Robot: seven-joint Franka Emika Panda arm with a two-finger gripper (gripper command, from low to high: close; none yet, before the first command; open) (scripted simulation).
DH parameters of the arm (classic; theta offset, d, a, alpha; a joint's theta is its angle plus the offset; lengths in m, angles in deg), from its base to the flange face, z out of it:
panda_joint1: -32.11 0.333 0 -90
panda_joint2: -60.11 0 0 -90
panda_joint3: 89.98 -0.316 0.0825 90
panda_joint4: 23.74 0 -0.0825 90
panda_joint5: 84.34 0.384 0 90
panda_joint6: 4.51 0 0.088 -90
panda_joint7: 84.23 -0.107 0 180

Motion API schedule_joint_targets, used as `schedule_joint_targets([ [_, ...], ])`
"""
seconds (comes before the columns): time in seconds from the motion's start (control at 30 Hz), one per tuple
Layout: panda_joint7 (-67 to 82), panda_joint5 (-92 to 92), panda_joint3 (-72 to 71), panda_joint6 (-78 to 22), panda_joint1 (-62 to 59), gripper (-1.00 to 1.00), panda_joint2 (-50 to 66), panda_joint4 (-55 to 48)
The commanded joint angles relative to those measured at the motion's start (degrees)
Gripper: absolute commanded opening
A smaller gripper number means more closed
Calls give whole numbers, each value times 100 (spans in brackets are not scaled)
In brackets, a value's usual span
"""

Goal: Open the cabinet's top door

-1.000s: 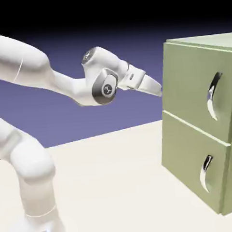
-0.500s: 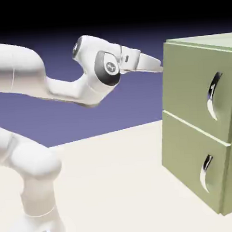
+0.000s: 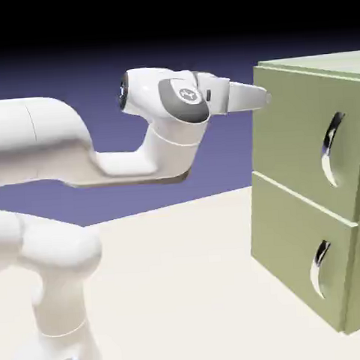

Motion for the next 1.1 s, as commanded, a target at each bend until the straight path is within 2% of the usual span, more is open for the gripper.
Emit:
schedule_joint_targets([
  [0.0, -154, -250, 115, -12, 98, 0, -57, -48],
  [0.7, -3385, -5482, 2526, -259, 2159, 0, -1248, -1062],
  [0.77, -3412, -5526, 2546, -261, 2176, 0, -1258, -1070],
  [0.93, -3372, -5576, 2902, -364, 3122, 0, -1148, -1860],
  [0.97, -3372, -5576, 2902, -364, 3122, -100, -1148, -1860],
  [1.07, -3431, -5516, 2734, -721, 2796, -100, -1116, -1445],
])
